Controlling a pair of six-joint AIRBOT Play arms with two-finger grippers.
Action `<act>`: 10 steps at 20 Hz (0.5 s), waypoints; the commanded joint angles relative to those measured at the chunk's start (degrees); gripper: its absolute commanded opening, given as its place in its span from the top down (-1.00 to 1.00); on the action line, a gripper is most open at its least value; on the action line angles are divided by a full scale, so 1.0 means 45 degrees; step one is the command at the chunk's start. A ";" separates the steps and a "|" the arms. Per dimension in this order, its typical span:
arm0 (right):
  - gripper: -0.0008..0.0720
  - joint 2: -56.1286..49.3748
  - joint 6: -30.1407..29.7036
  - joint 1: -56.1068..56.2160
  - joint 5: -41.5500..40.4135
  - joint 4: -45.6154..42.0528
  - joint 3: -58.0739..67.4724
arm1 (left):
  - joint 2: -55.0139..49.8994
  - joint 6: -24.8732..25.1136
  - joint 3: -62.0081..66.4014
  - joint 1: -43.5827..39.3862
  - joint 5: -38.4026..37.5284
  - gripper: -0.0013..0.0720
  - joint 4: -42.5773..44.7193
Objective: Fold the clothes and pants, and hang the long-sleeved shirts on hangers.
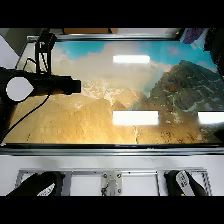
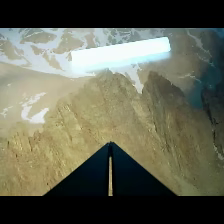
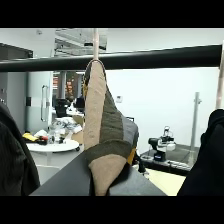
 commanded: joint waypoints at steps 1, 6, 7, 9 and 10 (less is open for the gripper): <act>0.95 0.0083 -0.0049 -0.0010 -0.0083 -0.0005 0.0024 | -0.0005 -0.0005 0.0010 -0.0010 0.0000 0.93 -0.0005; 0.95 0.0068 -0.0044 -0.0024 -0.0593 0.0000 0.0024 | -0.0005 -0.0005 0.0005 -0.0010 -0.0015 0.93 0.0000; 0.95 0.0063 -0.0049 -0.0097 -0.0699 0.0000 0.0024 | -0.0005 -0.0005 0.0005 -0.0010 -0.0019 0.93 -0.0005; 0.95 -0.0005 -0.0044 -0.0491 -0.0699 0.0005 0.0019 | -0.0005 -0.0005 0.0010 -0.0010 -0.0024 0.93 -0.0005; 0.95 -0.0073 -0.0044 -0.0748 -0.0695 0.0005 0.0019 | -0.0005 -0.0005 0.0005 -0.0010 -0.0019 0.93 -0.0010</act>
